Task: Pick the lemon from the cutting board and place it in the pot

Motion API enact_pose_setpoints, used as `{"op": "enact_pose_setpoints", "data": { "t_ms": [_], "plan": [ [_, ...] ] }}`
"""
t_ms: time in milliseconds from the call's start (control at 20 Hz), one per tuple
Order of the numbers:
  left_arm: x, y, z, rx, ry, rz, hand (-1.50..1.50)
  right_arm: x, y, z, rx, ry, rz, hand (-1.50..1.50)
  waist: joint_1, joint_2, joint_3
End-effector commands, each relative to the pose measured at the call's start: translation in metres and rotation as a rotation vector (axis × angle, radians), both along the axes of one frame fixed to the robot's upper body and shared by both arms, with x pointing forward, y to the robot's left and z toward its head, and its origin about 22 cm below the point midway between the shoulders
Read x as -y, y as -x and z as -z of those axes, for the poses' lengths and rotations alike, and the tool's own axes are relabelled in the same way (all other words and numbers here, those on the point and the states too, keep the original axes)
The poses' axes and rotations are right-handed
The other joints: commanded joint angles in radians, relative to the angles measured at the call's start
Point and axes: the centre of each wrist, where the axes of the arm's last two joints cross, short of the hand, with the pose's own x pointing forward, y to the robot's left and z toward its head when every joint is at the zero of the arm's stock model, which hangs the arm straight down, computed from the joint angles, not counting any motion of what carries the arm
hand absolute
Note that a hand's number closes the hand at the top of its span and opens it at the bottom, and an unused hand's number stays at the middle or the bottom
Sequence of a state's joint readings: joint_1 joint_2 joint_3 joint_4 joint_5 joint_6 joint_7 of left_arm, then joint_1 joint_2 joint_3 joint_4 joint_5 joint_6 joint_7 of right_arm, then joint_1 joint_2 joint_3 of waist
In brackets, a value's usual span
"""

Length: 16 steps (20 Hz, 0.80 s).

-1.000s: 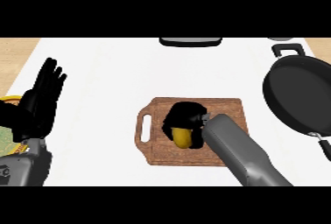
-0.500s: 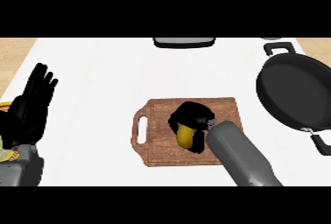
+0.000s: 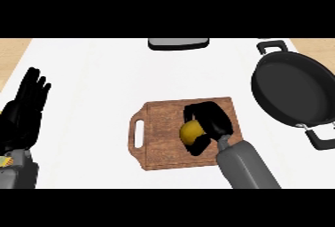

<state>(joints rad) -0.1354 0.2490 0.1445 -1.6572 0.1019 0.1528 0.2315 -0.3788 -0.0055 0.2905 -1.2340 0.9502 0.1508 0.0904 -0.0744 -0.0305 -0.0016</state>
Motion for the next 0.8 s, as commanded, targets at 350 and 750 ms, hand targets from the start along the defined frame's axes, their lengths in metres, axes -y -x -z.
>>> {"op": "enact_pose_setpoints", "data": {
  "t_ms": [350, 750],
  "plan": [
    [0.015, -0.004, -0.003, -0.007, 0.027, 0.028, 0.00, 0.045, 0.062, -0.121, 0.491, -0.263, 0.482, 1.50, 0.009, 0.012, 0.001],
    [0.034, -0.017, -0.010, 0.037, 0.004, 0.069, 0.00, 0.109, 0.102, -0.151, 0.567, -0.249, 0.680, 1.50, 0.062, 0.029, 0.002]
  ]
}}
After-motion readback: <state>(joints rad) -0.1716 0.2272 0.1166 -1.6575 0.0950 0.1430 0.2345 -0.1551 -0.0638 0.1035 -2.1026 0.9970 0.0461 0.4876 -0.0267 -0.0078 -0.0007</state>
